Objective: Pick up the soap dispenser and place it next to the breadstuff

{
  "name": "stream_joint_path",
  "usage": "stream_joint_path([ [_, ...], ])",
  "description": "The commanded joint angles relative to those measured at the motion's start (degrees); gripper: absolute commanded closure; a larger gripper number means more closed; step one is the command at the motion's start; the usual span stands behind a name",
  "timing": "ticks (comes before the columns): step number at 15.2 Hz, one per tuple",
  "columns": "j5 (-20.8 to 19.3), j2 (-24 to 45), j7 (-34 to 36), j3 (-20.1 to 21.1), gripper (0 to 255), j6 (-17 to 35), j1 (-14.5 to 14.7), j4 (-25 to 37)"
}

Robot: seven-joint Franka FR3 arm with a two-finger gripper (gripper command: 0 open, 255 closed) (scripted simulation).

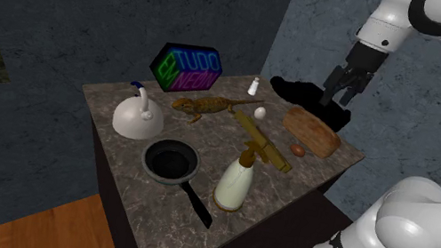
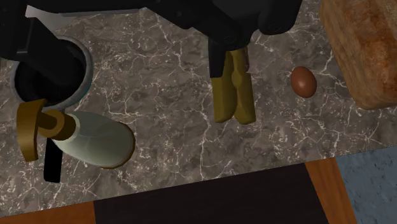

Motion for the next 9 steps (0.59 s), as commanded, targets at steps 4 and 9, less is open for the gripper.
stream_joint_path([
  [4, 2.1, -0.4, 3.5, 3.6, 0, 4.1, 1.1, -3.7],
  [9, 5.6, 0.7, 9.3, 9.8, 0, 11.5, 3.2, -8.6],
])
